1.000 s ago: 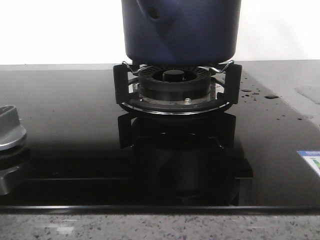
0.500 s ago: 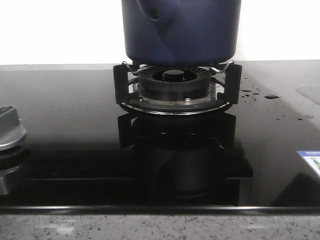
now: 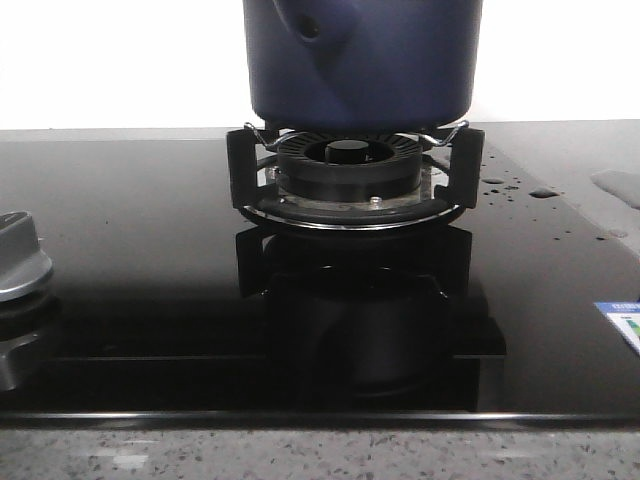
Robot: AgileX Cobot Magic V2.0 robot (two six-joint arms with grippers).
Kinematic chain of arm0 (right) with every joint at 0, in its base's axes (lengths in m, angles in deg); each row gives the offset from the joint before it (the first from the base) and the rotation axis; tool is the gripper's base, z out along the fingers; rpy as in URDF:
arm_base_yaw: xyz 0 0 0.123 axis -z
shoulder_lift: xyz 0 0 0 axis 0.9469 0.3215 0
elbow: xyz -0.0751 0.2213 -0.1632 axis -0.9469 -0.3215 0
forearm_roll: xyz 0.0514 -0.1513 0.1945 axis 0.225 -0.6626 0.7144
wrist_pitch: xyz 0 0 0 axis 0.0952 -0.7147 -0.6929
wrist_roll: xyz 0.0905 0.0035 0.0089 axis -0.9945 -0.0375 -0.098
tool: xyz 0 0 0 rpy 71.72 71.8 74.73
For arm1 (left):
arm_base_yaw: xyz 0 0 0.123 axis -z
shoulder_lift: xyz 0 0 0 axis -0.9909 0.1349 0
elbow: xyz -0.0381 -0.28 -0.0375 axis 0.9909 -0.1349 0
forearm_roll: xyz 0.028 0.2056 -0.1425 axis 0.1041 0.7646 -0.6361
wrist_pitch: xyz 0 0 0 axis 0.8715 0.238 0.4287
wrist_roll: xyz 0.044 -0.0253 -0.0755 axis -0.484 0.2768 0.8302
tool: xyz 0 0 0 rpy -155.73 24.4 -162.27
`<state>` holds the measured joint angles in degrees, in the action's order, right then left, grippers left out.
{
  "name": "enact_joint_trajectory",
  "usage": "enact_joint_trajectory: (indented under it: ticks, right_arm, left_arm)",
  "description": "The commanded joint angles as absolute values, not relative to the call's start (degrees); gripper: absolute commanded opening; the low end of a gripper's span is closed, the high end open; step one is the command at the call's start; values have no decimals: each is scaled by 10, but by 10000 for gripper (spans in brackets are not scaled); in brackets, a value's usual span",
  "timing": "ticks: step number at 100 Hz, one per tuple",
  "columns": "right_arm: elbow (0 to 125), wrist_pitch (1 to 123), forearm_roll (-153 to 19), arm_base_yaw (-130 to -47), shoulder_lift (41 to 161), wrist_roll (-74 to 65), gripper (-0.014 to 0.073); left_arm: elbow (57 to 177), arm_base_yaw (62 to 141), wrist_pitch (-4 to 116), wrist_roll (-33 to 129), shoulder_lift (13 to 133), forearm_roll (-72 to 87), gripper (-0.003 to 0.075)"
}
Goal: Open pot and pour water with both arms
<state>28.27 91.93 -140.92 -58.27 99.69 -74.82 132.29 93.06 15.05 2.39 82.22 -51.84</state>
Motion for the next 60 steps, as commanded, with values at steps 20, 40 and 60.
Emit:
enact_joint_trajectory:
  ticks: [20,40,60]
  right_arm:
    - [296,984,-1386,-577,1027,-750,310]
    - [298,999,-1386,-577,1024,-750,627]
    - [298,996,-1386,-577,983,-750,656]
  left_arm:
    - [1339,932,140,29,814,-580,295]
    - [1339,932,140,29,814,-579,295]
    - [1339,947,140,29,825,-581,295]
